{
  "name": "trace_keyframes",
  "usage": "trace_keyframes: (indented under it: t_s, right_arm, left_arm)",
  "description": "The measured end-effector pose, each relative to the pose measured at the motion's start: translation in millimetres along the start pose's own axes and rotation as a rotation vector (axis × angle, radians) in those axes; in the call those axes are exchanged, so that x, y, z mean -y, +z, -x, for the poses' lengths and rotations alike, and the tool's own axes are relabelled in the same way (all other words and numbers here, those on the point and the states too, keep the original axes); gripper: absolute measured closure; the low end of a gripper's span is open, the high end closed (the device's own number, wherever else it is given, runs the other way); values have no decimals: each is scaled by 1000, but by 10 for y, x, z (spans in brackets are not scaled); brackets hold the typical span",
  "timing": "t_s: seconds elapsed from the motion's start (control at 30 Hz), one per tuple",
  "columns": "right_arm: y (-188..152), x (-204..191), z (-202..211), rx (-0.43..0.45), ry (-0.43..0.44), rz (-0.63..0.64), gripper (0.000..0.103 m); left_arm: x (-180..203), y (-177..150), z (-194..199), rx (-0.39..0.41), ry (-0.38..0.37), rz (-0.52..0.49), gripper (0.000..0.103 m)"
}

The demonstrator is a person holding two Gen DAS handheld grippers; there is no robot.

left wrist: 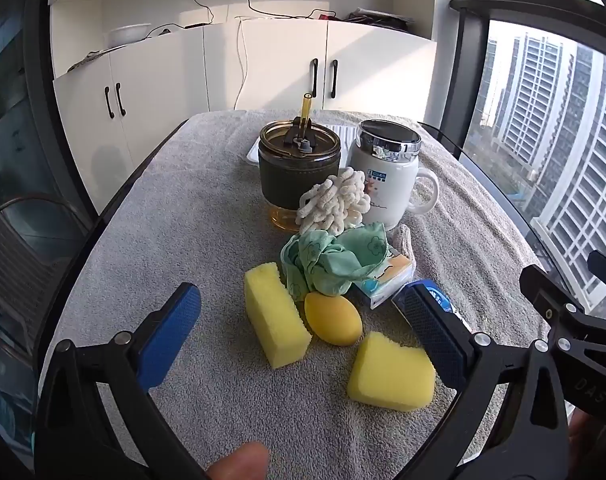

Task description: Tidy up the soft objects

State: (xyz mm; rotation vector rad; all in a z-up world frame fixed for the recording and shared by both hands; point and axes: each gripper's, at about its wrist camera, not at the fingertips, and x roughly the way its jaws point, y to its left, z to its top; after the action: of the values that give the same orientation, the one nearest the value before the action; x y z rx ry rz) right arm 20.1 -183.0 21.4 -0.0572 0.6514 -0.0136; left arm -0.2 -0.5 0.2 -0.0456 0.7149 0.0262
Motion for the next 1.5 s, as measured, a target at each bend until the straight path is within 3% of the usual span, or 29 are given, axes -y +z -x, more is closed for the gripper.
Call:
trace_keyframes:
  t_s: [1.5]
  right_arm:
    - [-15,6,-17,1,1,-2,0]
  left_arm:
    - [23,-12,-34,-4,-2,2,0]
